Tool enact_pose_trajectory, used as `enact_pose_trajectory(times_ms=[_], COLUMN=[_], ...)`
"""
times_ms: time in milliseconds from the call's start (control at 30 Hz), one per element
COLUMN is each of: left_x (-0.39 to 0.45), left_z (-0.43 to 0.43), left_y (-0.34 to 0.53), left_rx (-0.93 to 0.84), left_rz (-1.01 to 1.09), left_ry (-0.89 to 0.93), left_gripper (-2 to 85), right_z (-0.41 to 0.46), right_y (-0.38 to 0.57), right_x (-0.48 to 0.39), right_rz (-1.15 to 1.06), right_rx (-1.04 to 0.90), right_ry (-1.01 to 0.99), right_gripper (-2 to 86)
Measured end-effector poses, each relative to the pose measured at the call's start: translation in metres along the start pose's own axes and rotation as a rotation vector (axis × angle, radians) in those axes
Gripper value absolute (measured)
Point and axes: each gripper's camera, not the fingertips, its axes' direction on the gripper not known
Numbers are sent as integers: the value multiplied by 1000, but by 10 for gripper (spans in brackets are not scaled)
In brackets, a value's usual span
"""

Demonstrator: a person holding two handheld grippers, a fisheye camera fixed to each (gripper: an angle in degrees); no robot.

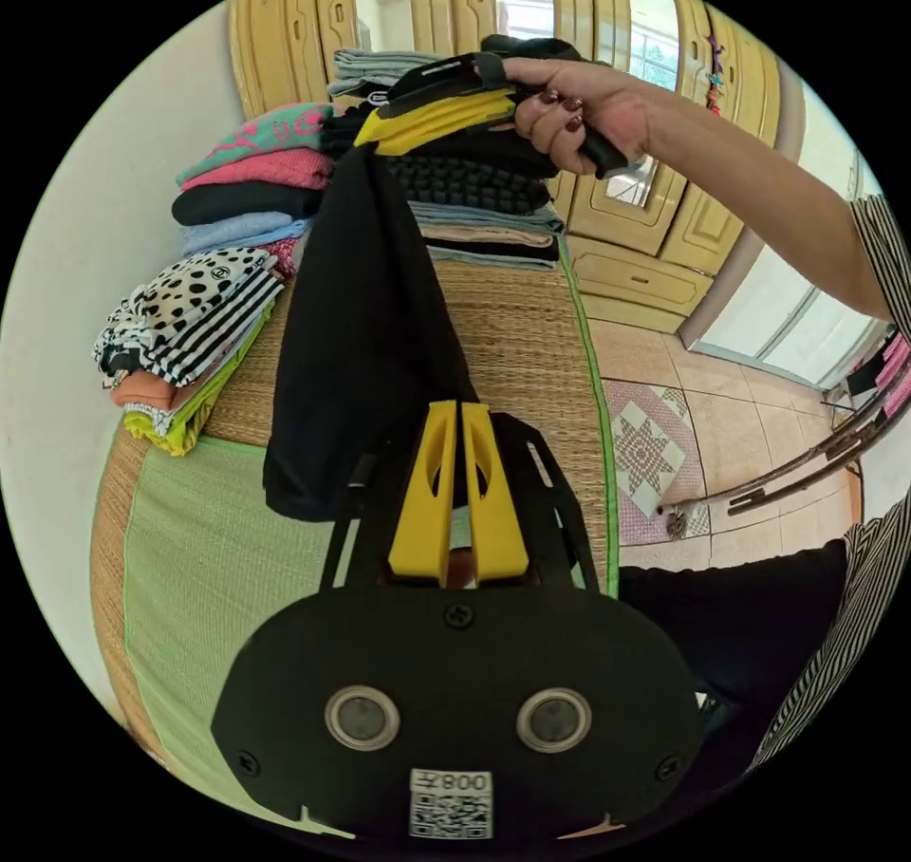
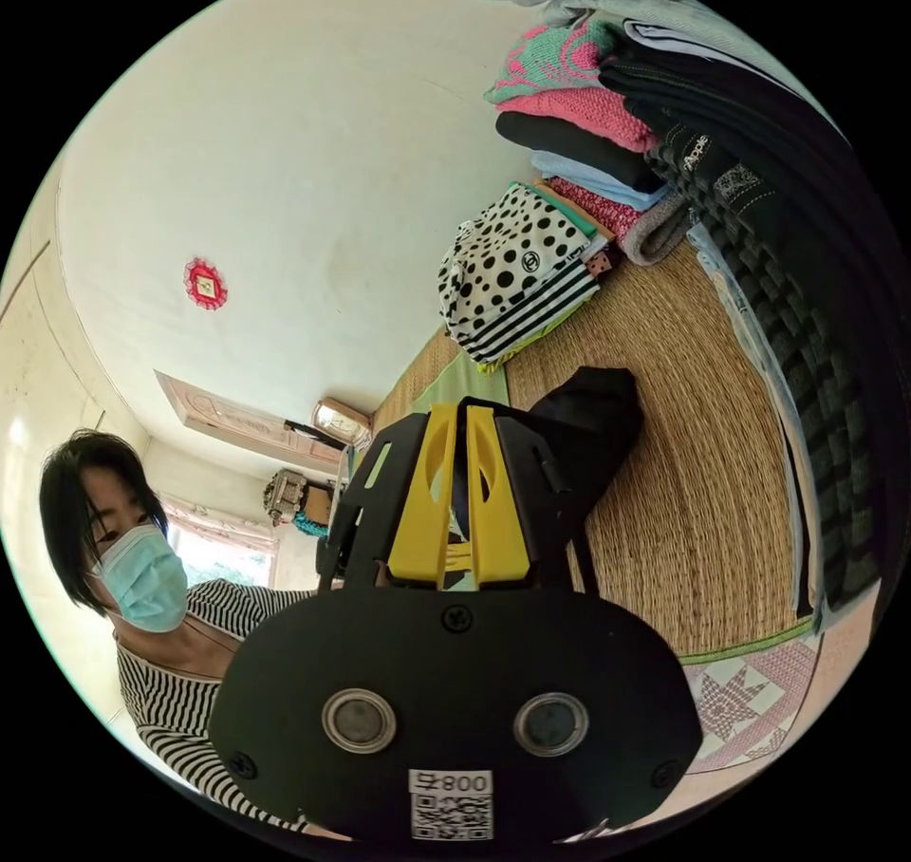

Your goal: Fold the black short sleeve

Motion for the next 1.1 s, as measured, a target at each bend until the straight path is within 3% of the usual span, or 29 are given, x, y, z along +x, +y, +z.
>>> enact_pose_trajectory(times_ms=[200,333,667,733,767,867,1100], left_x=[-6,39,81,68,59,29,2], left_z=[-45,-62,-118,-131,-136,-155,-184], left_y=[11,5,4,2,4,13,23], left_rx=[85,29,3,-5,18,51,76], left_rz=[-195,-113,-62,-150,-170,-310,-335], left_ry=[105,-42,58,45,159,216,322], left_gripper=[6,6,8,9,9,13,59], right_z=[-16,-22,-36,-38,-40,-44,-47], right_y=[20,37,86,92,95,103,127], right_x=[5,11,19,16,15,14,20], right_rz=[7,19,49,44,42,34,48], right_rx=[4,-28,-86,-91,-87,-89,-107], right_ry=[-8,0,-39,-32,-44,-68,-94], right_gripper=[16,17,16,16,15,15,16])
